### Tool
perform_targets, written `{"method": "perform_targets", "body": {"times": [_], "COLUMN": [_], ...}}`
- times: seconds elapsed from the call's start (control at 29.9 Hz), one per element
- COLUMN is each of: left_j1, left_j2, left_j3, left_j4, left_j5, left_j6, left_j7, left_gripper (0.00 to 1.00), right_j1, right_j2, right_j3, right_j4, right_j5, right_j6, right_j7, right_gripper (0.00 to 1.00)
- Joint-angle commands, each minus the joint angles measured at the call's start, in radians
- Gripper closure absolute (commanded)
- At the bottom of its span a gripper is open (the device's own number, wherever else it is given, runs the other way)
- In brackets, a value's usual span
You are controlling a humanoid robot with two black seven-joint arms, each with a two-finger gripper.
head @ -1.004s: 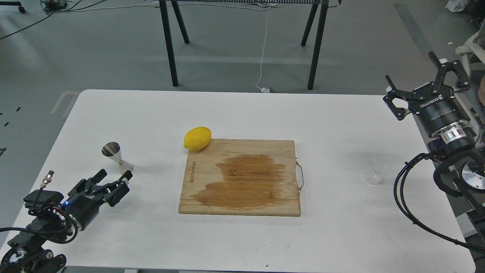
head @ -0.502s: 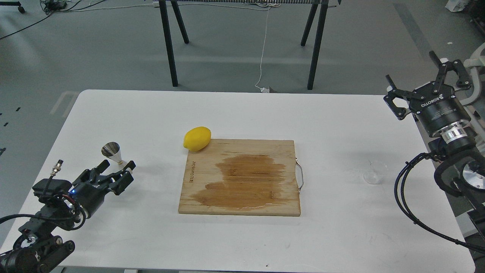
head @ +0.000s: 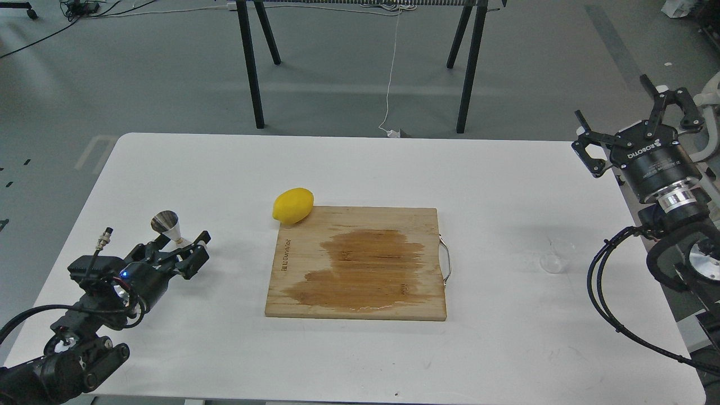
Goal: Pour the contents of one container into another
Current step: 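Close the left gripper on the metal jigger and lift it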
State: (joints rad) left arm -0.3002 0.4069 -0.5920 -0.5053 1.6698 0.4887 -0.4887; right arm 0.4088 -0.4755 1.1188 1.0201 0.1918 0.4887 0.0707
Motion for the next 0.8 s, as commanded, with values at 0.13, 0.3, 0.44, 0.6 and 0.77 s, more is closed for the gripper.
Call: {"method": "perform_targets", "body": {"times": [0.13, 0.3, 0.44, 0.6, 0.77], "left_j1": [-0.04, -0.057, -0.062, -0.062, -0.068], "left_j2": [-0.054, -0.071, -0.076, -0.076, -0.076], "left_j3": [0.006, 0.005, 0.006, 0.006, 0.006], "left_j4": [0.105, 0.159, 0.174, 0.182, 0.182], "left_j5": [-0.001, -0.002, -0.004, -0.012, -0.012], "left_j6": [0.0, 0.0, 0.0, 0.0, 0.0], "left_j7": [0.0, 0.0, 0.0, 0.0, 0.0], "left_gripper": [0.17, 0.36, 0.51, 0.75, 0.94], "right_j1": [-0.005, -0.005, -0.005, -0.01, -0.018], "right_j2": [-0.002, -0.002, -0.002, 0.0, 0.0], "right_j3": [0.001, 0.003, 0.001, 0.003, 0.003], "right_j4": [0.0, 0.002, 0.002, 0.002, 0.002], "right_j5": [0.0, 0.0, 0.0, 0.0, 0.0], "right_j6": [0.0, 0.0, 0.0, 0.0, 0.0], "right_j7": [0.0, 0.0, 0.0, 0.0, 0.0], "right_gripper": [0.01, 0.01, 0.01, 0.01, 0.01]}}
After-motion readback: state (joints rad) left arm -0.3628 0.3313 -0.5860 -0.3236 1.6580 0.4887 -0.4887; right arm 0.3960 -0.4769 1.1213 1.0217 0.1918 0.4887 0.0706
